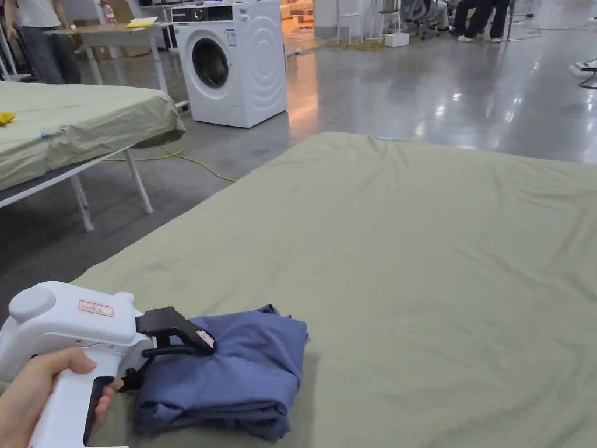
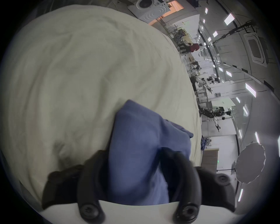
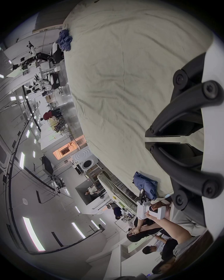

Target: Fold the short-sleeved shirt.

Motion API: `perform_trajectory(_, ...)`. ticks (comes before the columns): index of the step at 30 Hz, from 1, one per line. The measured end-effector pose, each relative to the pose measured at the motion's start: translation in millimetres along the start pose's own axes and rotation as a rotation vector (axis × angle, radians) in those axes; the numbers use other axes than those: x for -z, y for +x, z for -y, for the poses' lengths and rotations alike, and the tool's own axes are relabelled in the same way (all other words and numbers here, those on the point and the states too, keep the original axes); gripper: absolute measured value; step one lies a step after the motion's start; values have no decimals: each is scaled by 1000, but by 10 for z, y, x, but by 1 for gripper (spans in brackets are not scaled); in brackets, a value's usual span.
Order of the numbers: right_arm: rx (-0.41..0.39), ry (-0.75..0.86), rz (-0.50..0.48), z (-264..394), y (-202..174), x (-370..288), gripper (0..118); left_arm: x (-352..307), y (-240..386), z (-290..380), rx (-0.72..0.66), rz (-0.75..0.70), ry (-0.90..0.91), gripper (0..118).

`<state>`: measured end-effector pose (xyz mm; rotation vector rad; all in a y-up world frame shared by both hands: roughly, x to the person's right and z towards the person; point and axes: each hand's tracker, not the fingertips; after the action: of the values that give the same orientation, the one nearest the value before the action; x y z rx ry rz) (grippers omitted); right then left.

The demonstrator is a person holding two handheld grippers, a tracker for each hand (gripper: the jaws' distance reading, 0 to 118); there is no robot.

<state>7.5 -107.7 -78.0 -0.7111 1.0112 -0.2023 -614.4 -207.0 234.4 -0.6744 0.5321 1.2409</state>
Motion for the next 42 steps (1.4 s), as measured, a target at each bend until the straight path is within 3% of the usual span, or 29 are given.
perform_trajectory(1,-6,5,1,-17,-2,-32,8,-101,36,24,-10,14,46,78)
perform_trajectory(3,-5,23,1,-46,-3,-134,8,-325,142,52,26,-97,126,99)
perform_trajectory(7,6,70,-5,-69,46,-352,8,-768,519,301,200,-316,250,99)
perform_trajectory(8,7,77,-8,-61,64,-403,8,-844,648,434,264,-329,266,95)
perform_trajectory(9,10,82,-10,-52,81,-444,8,-896,763,559,315,-312,270,83)
perform_trajectory(10,16,87,-13,-40,102,-499,8,-955,816,609,358,-287,280,60)
perform_trajectory(11,24,92,-19,-23,128,-559,8,-974,931,752,379,-225,258,18)
perform_trajectory(12,32,99,-29,-5,154,-611,8,-970,1023,864,384,-157,222,9)
perform_trajectory(15,42,116,-34,47,235,-795,8,-846,1232,1214,362,8,105,9)
perform_trajectory(19,41,167,-11,126,411,-1140,8,-617,1654,1874,481,-26,148,4)
perform_trajectory(23,-70,238,193,201,589,-1475,8,-488,2261,2771,803,-129,459,0)
perform_trajectory(28,-146,363,423,254,833,-1854,8,-309,2945,3899,1107,-57,726,0)
perform_trajectory(30,-215,423,509,275,889,-1988,8,-248,3181,4343,1173,-23,849,0)
perform_trajectory(35,-384,616,703,307,884,-2267,8,-60,3475,4973,1123,96,1038,0)
perform_trajectory(42,-433,700,770,353,915,-2319,8,39,3598,5158,1089,83,1113,0)
